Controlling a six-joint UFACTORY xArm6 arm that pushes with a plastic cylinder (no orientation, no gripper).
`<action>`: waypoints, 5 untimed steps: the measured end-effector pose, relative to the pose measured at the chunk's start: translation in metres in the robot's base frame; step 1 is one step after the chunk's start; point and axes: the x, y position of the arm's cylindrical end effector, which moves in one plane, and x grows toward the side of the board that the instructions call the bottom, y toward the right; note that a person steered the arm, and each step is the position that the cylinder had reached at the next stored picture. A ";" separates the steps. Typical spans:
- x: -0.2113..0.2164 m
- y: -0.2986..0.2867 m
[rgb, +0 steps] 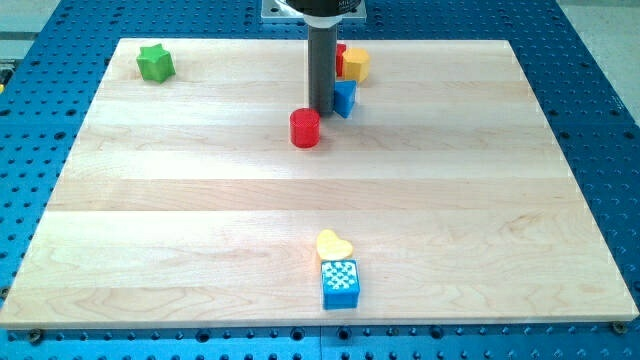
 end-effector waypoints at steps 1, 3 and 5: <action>0.016 -0.002; -0.016 -0.031; -0.031 -0.088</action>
